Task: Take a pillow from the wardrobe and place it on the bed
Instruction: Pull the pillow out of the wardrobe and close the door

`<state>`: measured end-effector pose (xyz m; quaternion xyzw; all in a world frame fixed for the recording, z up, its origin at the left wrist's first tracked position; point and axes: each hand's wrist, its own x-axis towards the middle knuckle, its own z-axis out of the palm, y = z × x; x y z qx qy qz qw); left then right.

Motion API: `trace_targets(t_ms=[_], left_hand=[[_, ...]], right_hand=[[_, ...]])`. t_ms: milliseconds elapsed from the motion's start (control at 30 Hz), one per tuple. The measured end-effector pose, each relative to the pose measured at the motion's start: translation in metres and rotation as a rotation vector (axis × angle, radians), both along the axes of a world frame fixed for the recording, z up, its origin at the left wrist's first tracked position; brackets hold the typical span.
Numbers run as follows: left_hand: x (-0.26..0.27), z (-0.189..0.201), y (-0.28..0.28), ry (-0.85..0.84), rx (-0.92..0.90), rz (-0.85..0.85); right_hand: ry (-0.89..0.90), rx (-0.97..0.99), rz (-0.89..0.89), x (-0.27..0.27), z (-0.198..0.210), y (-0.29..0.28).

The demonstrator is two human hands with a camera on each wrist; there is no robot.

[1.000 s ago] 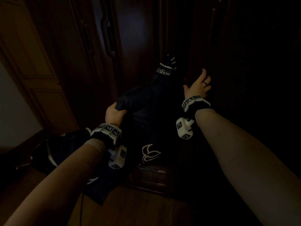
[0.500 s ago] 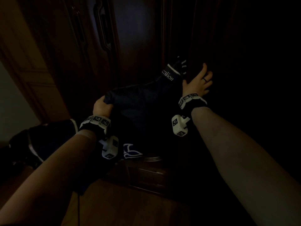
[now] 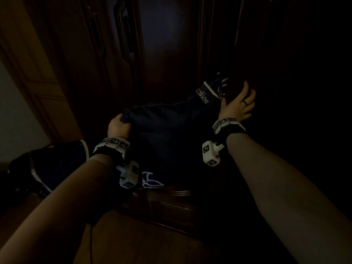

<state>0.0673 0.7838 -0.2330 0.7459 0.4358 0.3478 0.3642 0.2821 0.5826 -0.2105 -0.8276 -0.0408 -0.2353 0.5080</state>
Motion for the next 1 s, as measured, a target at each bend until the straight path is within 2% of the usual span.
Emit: trace_targets(t_ms=[133,200,300,400,533,666,766,899,999], left_hand=[[-0.011,0.000,-0.002,-0.043,0.019,-0.073],[-0.022,-0.001,-0.001,-0.040,0.031,-0.111],[-0.044,-0.008,0.005,-0.008,0.048,-0.144],[-0.071,-0.014,0.019,0.055,0.055,-0.147],[-0.103,-0.016,0.027,0.030,0.010,-0.214],[-0.118,-0.018,0.010,0.079,0.049,-0.369],[-0.123,-0.022,-0.004,0.066,0.035,-0.501],[-0.111,-0.032,-0.024,0.143,-0.022,-0.633],[-0.092,-0.038,-0.047,0.257,-0.084,-0.741]], right_hand=[[0.109,0.125,0.058,-0.023,-0.029,0.004],[0.118,0.115,0.142,-0.048,-0.046,0.012],[-0.055,-0.080,0.439,-0.080,-0.057,0.025],[-0.074,-0.308,0.676,-0.102,-0.049,0.032],[0.061,-0.886,0.658,-0.149,-0.041,0.040],[0.100,-1.143,0.681,-0.187,-0.054,0.041],[0.205,-1.154,0.656,-0.199,-0.055,0.030],[0.345,-1.001,0.710,-0.201,-0.056,-0.002],[0.314,-0.887,0.558,-0.195,-0.068,-0.041]])
